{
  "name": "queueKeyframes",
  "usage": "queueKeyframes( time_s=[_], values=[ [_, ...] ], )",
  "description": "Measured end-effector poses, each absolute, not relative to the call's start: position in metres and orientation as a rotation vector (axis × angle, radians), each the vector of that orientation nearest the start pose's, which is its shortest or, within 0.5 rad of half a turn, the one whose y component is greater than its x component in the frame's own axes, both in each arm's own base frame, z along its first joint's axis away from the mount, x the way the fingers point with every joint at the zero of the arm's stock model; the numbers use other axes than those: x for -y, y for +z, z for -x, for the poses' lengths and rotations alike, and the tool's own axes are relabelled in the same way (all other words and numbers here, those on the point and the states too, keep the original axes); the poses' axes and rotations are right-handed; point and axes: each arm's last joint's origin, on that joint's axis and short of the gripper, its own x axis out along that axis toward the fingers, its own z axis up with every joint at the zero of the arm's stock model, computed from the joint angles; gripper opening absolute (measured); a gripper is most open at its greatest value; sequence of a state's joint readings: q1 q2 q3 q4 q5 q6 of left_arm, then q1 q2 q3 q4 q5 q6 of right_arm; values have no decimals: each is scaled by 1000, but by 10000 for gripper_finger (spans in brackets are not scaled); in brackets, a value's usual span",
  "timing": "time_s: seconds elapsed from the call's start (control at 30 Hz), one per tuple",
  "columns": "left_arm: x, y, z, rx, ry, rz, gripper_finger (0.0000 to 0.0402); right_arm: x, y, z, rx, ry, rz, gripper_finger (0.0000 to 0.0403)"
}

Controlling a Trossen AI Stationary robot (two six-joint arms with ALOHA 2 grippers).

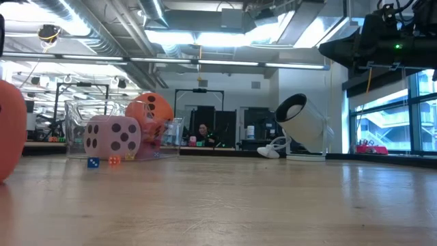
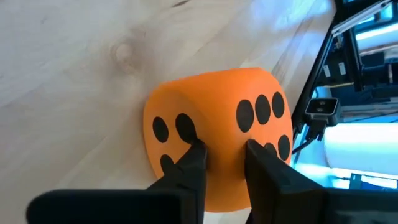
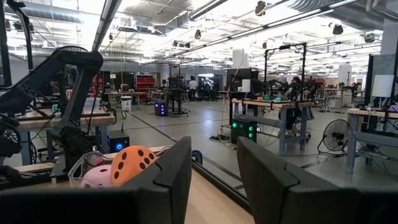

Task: Pick & Place Dice
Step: Put the large orange die into the transparent bin

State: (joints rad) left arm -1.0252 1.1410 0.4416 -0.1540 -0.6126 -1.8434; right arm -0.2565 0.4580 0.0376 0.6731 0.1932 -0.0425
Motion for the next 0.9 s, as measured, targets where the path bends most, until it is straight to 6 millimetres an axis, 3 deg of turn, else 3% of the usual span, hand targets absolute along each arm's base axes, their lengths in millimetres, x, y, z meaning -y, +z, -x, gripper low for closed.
queueKeyframes(
  time_s=[0.5,0.9],
  values=[
    [178,169,-129,-558,67,1130,56,37,199,-119,245,-452,50,129],
    [178,182,-134,-331,59,964,56,37,199,-119,246,-453,50,130]
  ],
)
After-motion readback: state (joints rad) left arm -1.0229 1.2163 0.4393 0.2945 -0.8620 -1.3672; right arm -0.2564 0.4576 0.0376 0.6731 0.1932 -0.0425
